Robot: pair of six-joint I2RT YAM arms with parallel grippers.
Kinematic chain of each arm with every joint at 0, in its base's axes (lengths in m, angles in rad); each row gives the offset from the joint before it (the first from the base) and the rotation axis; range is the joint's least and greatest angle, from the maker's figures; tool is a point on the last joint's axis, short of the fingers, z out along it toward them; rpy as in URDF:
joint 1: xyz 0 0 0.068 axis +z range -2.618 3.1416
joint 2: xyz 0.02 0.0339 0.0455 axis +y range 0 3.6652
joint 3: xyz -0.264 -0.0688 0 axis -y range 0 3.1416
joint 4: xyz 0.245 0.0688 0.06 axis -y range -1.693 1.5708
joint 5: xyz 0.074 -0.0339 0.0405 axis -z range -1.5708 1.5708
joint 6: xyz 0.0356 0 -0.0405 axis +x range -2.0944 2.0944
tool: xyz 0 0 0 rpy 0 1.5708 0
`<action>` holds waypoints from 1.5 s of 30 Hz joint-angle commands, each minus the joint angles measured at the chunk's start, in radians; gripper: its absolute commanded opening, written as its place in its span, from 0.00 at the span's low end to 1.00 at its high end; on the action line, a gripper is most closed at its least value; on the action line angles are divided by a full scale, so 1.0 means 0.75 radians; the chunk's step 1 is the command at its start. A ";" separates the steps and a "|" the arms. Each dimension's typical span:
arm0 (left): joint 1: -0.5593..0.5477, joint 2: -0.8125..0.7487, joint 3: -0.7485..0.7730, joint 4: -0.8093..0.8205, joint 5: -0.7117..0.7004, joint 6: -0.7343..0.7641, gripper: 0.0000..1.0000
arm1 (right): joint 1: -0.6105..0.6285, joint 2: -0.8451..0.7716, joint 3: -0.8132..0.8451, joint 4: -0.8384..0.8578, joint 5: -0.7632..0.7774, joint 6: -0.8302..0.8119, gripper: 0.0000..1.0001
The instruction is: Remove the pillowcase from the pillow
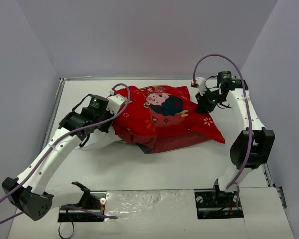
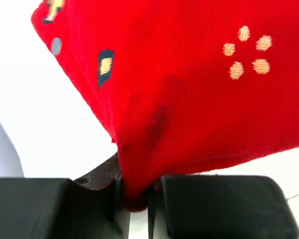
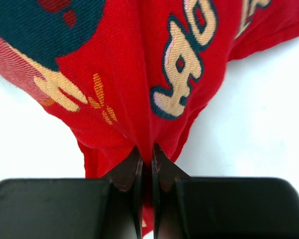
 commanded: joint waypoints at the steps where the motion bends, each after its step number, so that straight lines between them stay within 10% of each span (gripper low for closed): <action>1: 0.114 -0.067 0.106 -0.014 -0.088 0.035 0.02 | -0.171 -0.040 0.089 -0.015 0.090 -0.066 0.00; 25: 0.556 -0.040 0.243 0.064 0.135 0.048 0.02 | -0.903 0.024 0.185 0.271 -0.004 0.106 0.00; 33: 0.522 0.019 0.159 0.262 0.582 -0.132 0.02 | -0.726 -0.044 -0.052 0.058 -0.013 -0.168 0.00; 35: 0.467 0.052 0.173 0.285 0.630 -0.186 0.02 | -0.663 -0.066 -0.062 0.056 -0.029 -0.162 0.08; 38: 0.365 0.123 0.241 0.281 0.705 -0.194 0.02 | -0.583 -0.107 -0.005 -0.045 -0.108 -0.183 0.56; 45: 0.252 0.271 0.335 0.333 0.736 -0.290 0.02 | -0.277 -0.166 0.328 -0.465 -0.391 -0.550 0.89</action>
